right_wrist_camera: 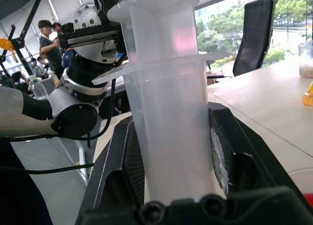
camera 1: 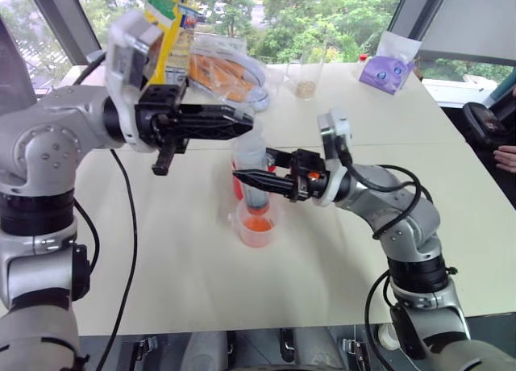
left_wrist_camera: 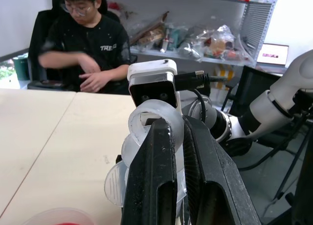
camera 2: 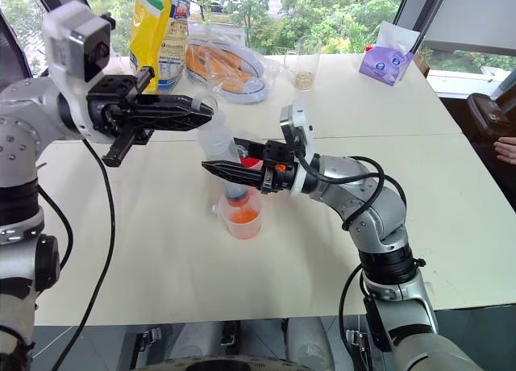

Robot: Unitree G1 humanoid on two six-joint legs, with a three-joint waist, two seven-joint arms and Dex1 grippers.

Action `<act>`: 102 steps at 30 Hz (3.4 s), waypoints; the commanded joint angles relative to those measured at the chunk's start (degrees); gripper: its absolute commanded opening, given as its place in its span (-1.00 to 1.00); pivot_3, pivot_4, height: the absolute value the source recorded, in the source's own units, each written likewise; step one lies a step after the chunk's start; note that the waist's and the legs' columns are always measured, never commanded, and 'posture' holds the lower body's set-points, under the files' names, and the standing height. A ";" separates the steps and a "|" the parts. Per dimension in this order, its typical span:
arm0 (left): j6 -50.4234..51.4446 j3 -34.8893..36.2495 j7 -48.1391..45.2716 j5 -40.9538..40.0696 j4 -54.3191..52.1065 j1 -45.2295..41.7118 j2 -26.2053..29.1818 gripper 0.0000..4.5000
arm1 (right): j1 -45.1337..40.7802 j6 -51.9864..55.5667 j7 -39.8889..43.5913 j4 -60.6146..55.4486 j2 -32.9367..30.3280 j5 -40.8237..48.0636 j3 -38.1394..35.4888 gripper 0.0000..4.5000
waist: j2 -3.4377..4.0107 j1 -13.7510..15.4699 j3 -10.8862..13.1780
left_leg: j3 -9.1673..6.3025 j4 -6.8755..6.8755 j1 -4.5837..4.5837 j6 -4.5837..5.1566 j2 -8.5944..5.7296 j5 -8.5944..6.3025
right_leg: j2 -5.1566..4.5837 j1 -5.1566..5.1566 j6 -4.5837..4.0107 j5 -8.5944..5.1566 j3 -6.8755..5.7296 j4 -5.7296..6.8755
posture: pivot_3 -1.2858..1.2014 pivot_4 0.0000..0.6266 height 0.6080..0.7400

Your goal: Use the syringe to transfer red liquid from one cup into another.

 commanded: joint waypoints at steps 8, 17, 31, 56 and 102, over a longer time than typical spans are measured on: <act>-0.20 -4.70 -1.22 1.96 -4.52 3.32 -0.88 -0.97 | -5.79 -0.16 -2.13 -2.34 0.20 3.90 -4.87 -0.36 | 0.00 -0.01 0.00 | -0.01 0.00 0.00 0.00 0.00 0.00 | 0.00 0.00 0.00 0.00 0.00 0.00 | 0.03 -0.52 1.00; 0.04 -5.18 -1.42 2.15 -5.08 5.31 -0.59 -0.97 | -8.85 3.28 -5.02 -3.13 0.37 8.34 -7.82 -0.36 | 0.00 -0.02 0.00 | -0.01 0.00 0.00 0.00 0.00 0.00 | 0.00 0.00 0.00 0.00 0.00 -0.01 | 0.03 -0.52 1.00; 1.20 -3.17 0.92 2.31 -2.35 2.88 -0.01 -0.64 | -6.24 4.51 -4.66 -2.64 0.44 7.81 -5.99 -0.36 | 0.00 -0.01 0.00 | -0.01 0.00 0.00 0.01 0.00 -0.01 | 0.00 0.00 0.00 0.00 0.00 -0.02 | 0.03 -0.52 1.00; 0.83 10.01 7.35 0.04 -3.79 13.07 6.05 0.98 | -16.74 16.49 -25.44 8.80 0.51 16.56 -16.52 -0.36 | 0.01 -0.05 0.02 | 0.04 -0.05 0.01 0.04 0.03 -0.03 | -0.08 0.06 -0.02 0.00 0.02 -0.16 | 0.03 -0.52 1.00; -3.78 13.28 11.45 0.33 -15.33 30.17 11.03 1.00 | -19.17 50.03 -7.74 7.97 -33.72 4.43 -8.52 0.95 | 0.12 -0.13 0.11 | 0.18 -0.19 -0.09 0.31 -0.03 -0.20 | -0.18 -0.06 0.04 -0.10 0.01 -0.34 | 0.03 -0.52 1.00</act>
